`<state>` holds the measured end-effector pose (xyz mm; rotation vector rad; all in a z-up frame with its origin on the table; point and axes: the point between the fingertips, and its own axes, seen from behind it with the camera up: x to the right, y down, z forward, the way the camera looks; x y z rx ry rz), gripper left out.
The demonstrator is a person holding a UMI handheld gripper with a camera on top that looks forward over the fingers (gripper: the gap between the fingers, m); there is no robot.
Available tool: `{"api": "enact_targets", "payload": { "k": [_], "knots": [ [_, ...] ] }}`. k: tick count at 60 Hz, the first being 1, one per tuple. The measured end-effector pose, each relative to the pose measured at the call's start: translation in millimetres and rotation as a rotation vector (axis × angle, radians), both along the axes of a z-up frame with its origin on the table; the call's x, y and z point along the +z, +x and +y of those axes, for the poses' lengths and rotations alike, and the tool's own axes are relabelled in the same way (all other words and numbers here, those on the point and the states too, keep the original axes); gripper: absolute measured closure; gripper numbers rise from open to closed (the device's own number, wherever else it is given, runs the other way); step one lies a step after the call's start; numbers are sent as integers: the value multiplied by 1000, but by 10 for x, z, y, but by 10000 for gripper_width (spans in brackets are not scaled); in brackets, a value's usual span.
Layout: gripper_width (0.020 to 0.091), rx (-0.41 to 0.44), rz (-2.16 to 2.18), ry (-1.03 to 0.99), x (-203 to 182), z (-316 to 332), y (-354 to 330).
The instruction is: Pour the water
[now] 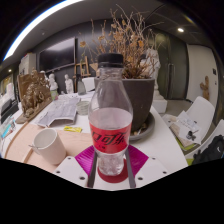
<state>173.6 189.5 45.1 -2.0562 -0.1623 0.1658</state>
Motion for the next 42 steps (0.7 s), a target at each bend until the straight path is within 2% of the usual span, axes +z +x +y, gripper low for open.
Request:
{"api": "enact_targets", "payload": {
  "k": [7,10,18,29,42],
  "knots": [
    [312,-20,-2,-27,107,-138,7],
    [249,-35,-17,-34,189,-234,30],
    [259,-100,-99,-41,529,-624,85],
    [257,-158,-64,-63,1064,-1494,-186],
    [259,-214,-95,-73,1393,-2630,-583]
  ]
}}
